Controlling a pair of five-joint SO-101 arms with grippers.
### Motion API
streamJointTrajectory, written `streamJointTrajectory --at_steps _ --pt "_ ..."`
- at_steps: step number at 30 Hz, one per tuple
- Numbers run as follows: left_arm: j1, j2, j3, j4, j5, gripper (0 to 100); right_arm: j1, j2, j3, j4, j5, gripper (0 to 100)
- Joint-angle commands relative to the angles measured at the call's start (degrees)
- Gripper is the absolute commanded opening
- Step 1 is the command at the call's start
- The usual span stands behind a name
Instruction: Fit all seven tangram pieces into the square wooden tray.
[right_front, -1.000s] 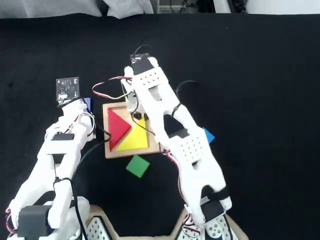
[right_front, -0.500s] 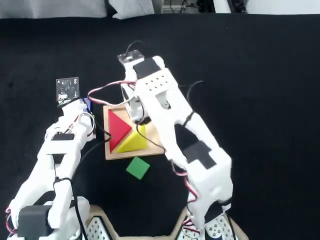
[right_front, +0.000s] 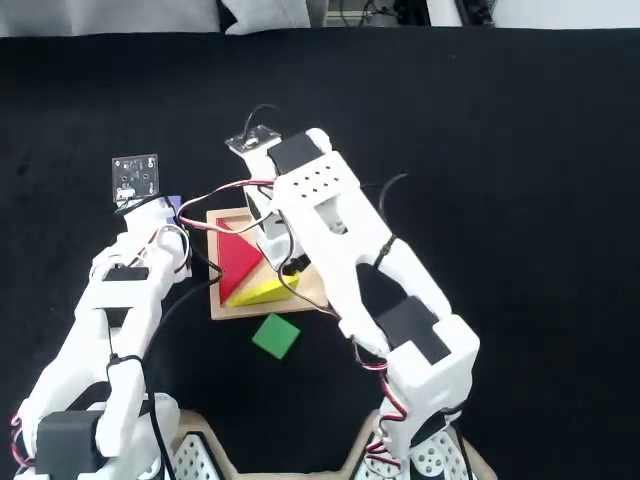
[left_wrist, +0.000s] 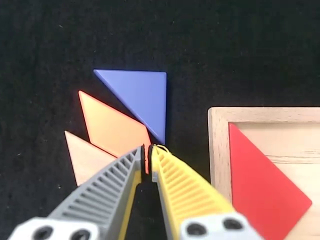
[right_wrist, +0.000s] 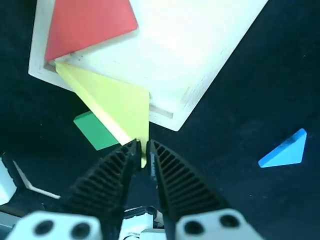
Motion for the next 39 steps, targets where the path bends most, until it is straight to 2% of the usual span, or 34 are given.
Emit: streamJointTrajectory --at_steps 1,12,18,24,30,39 --pt "0.31 -1.67 -2.86 0.18 0.00 5 0.09 -1.89 0.13 1.67 0.53 1.2" --pt "0.31 -1.67 -2.86 0.18 0.00 5 0.97 -1.45 -0.66 1.67 2.46 1.8" --pt "0.40 -1.67 -2.86 0.18 0.00 5 1.05 -1.45 -1.10 1.67 4.13 14.9" --pt "0.40 -1.67 -2.95 0.18 0.00 5 0.97 -1.54 -1.10 1.67 4.31 13.8" --pt "0.48 -1.67 -2.95 0.18 0.00 5 0.97 -1.45 -1.10 1.67 9.14 13.8" --pt "0.48 -1.67 -2.95 0.18 0.00 5 0.53 -1.45 -1.19 1.58 9.49 13.8"
